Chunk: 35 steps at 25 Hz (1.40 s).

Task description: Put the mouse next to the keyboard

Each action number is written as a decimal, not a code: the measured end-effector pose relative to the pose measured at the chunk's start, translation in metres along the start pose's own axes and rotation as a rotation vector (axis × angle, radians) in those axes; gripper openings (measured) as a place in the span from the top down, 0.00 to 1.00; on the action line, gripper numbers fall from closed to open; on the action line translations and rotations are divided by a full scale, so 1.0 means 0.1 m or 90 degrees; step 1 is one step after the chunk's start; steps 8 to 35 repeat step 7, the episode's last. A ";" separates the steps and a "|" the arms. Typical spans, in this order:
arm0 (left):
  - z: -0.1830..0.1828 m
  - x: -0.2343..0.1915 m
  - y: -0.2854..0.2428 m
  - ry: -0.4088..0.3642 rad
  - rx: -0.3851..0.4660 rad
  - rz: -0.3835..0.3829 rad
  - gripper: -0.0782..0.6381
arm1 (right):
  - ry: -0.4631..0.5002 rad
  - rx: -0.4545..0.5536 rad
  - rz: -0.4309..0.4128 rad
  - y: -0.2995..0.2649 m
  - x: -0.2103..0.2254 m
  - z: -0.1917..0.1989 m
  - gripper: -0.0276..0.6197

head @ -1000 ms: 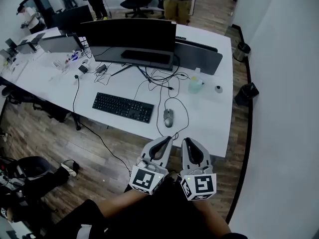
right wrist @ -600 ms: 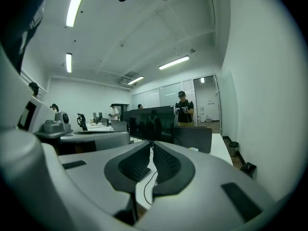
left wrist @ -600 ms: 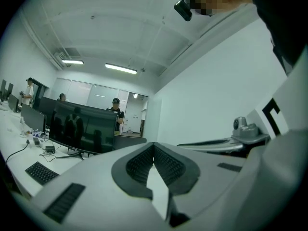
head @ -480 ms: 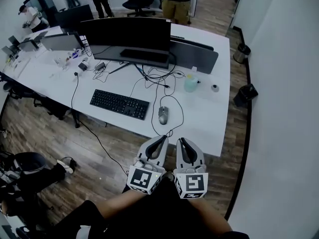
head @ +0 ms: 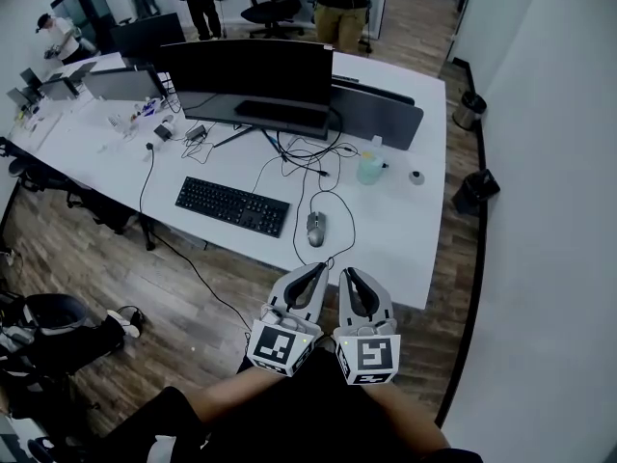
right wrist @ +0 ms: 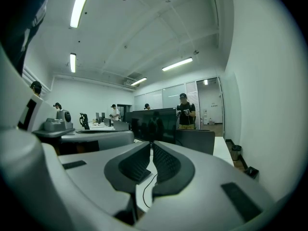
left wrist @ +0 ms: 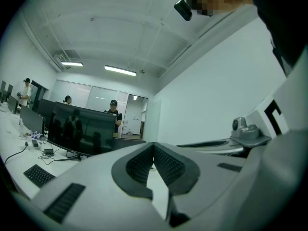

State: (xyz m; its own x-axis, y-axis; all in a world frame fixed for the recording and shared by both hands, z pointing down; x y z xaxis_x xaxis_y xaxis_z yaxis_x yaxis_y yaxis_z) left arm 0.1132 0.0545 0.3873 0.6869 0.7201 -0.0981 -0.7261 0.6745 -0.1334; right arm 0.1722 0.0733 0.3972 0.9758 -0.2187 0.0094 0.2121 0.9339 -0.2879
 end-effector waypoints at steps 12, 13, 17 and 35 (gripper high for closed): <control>0.05 -0.06 -0.06 0.004 -0.005 0.002 0.89 | -0.006 -0.002 0.006 -0.07 0.04 0.03 0.91; 0.05 -0.06 -0.06 0.004 -0.005 0.002 0.89 | -0.006 -0.002 0.006 -0.07 0.04 0.03 0.91; 0.05 -0.06 -0.06 0.004 -0.005 0.002 0.89 | -0.006 -0.002 0.006 -0.07 0.04 0.03 0.91; 0.05 -0.06 -0.06 0.004 -0.005 0.002 0.89 | -0.006 -0.002 0.006 -0.07 0.04 0.03 0.91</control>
Point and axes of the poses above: the fingertips, and each gripper's own axes: y backward along the fingers, x to its right, z out of its underside, the point moved 2 cm from there along y, backward along the fingers, and after that the axes turned 8 degrees about -x, right-handed, at the moved point
